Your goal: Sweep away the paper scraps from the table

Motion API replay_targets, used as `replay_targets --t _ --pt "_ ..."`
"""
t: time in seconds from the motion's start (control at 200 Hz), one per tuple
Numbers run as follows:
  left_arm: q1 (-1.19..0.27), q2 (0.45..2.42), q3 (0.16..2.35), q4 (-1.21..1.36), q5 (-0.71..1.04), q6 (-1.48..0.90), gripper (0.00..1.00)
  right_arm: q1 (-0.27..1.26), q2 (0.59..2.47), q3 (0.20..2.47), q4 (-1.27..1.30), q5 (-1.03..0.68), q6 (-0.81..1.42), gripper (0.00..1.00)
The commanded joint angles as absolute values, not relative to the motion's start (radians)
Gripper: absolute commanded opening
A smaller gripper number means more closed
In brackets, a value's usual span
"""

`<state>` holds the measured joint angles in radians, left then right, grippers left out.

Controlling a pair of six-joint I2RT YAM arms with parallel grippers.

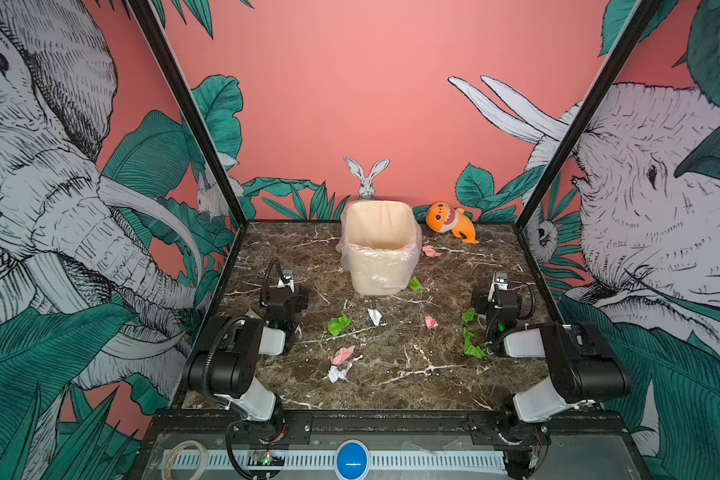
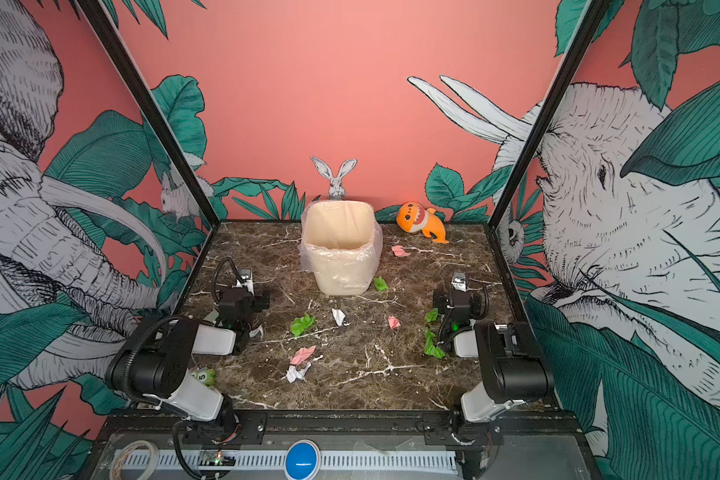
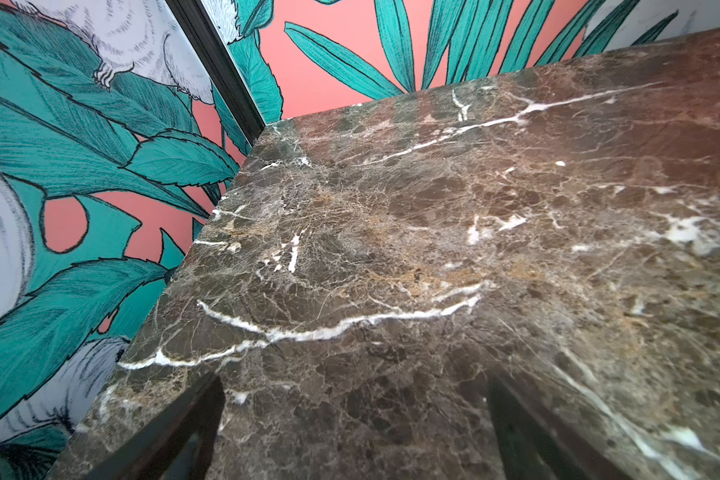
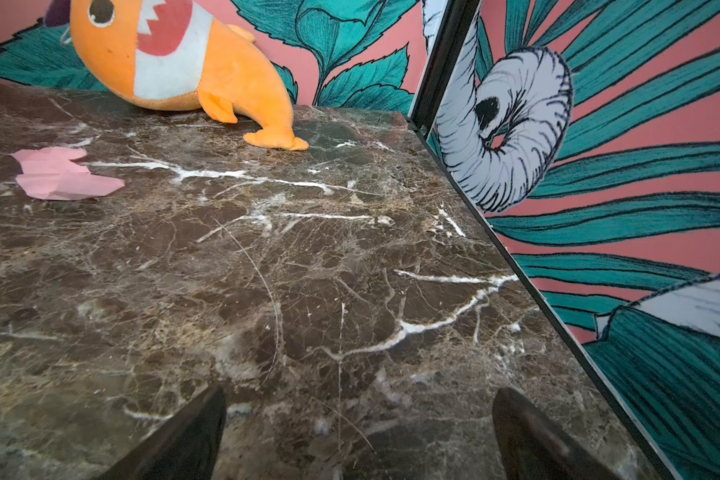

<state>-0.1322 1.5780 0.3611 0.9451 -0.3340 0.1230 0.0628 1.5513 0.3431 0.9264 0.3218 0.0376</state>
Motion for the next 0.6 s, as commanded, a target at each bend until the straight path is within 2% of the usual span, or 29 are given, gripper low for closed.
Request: replay_targets --t 0.0,0.595 --pt "-0.129 1.557 0.374 0.957 -0.333 0.111 1.00 0.063 1.549 0.364 0.962 0.331 0.042 0.99" --pt "-0.129 1.556 0.374 0.957 -0.333 0.111 1.00 0.061 1.549 0.366 0.961 0.326 0.041 0.99"
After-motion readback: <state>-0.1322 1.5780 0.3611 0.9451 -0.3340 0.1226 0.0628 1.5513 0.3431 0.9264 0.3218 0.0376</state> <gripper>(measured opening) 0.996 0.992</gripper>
